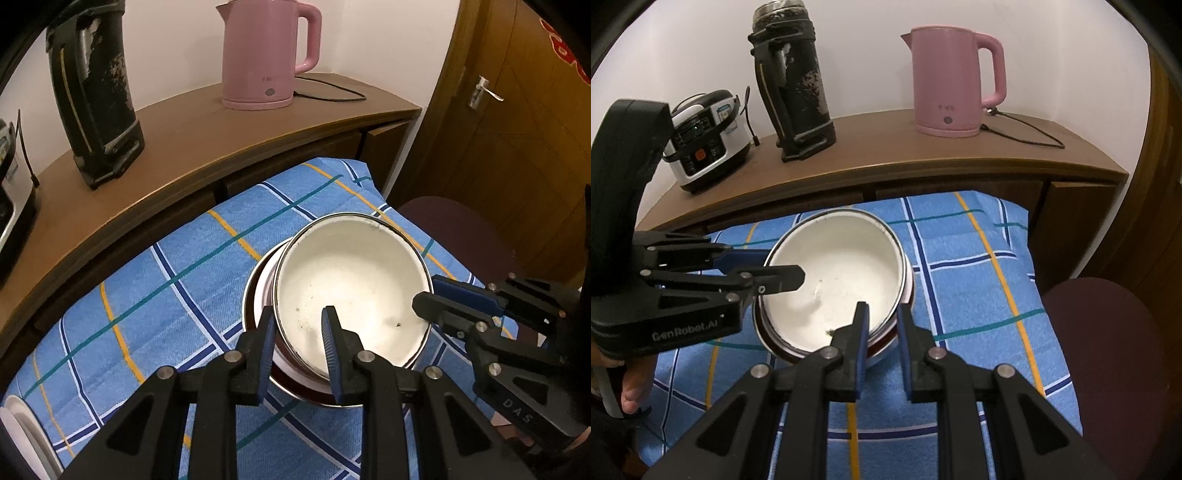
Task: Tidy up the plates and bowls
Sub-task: 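Lower the white enamel bowl into the pink bowl with both grippers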
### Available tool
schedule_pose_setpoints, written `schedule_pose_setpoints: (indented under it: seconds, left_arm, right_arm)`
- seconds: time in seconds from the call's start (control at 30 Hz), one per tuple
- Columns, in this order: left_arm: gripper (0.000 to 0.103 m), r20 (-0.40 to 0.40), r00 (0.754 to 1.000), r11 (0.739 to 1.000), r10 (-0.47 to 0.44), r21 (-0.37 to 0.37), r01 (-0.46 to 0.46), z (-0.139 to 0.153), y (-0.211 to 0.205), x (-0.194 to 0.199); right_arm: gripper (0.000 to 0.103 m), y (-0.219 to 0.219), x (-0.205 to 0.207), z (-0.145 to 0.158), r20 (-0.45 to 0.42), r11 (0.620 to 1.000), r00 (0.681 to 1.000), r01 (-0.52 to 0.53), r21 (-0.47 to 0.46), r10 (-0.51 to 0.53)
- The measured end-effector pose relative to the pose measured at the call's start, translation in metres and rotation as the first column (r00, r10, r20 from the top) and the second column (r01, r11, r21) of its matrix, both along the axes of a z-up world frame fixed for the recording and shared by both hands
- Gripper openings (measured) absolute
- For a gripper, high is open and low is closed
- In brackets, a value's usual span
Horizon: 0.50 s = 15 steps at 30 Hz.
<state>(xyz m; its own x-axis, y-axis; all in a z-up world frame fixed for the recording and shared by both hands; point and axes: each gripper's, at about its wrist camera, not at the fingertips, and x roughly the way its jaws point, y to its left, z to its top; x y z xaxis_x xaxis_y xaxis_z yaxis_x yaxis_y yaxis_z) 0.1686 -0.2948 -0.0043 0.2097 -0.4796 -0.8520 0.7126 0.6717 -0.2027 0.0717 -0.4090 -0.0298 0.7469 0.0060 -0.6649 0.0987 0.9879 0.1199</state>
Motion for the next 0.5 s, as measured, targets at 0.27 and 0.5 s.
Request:
schedule_pose_setpoints:
  seconds: [0.27, 0.5]
  left_arm:
    - [0.027, -0.01, 1.0, 1.0, 0.005, -0.013, -0.005, -0.0006, 0.0015, 0.0017]
    - [0.027, -0.013, 1.0, 1.0, 0.004, -0.018, -0.005, -0.0004, 0.0016, 0.0017]
  right_arm:
    - [0.016, -0.0009, -0.0001, -0.0008, 0.004, 1.0, 1.0, -0.004, 0.004, 0.004]
    - [0.017, -0.0011, 0.0, -0.001, 0.003, 1.0, 1.0, -0.004, 0.006, 0.004]
